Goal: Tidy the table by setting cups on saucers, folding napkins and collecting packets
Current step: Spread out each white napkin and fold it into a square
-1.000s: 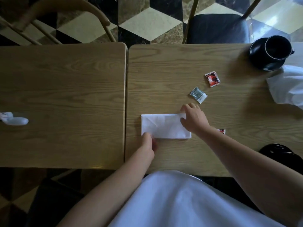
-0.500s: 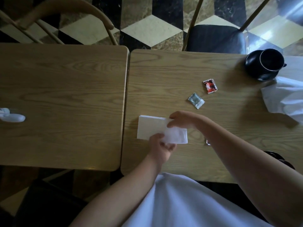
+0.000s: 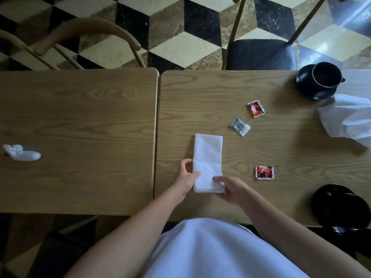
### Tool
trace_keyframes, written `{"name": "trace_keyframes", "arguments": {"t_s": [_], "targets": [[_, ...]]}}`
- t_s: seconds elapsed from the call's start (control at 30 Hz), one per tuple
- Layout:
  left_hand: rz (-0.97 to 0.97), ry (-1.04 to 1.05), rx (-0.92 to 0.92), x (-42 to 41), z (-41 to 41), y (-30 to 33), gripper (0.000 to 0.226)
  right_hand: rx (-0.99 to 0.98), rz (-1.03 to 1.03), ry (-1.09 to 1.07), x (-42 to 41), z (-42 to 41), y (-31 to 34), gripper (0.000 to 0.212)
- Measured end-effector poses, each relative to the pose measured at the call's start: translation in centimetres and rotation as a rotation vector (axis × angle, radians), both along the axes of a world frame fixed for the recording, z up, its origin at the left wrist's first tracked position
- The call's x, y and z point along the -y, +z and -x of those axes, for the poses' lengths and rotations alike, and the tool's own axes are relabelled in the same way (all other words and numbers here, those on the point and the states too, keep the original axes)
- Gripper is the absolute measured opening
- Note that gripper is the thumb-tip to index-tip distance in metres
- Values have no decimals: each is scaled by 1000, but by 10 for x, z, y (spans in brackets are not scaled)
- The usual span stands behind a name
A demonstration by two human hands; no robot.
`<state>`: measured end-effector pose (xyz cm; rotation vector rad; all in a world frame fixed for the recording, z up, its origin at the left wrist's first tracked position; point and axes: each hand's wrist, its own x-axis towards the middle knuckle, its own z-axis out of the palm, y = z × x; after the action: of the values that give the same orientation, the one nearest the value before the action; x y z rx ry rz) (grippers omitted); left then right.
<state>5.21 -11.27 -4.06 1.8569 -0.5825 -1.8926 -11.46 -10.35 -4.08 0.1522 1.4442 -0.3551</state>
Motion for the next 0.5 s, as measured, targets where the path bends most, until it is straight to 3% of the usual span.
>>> {"name": "trace_keyframes", "arguments": {"t_s": [0.1,0.17,0.33,0.5], "targets": [[64,-166,169,-8,4,-2,63,-74,26,21,-4,-5,-1,23],[75,-197,182,-6,6,-1,64,-149,78,62,1,-7,5,27],[-54,-199,137,-1,5,-5,46,-273,204,194,13,-2,22,47],[-164,-52,-37,18,4,5,20,-101,250,254,21,5,26,36]]}}
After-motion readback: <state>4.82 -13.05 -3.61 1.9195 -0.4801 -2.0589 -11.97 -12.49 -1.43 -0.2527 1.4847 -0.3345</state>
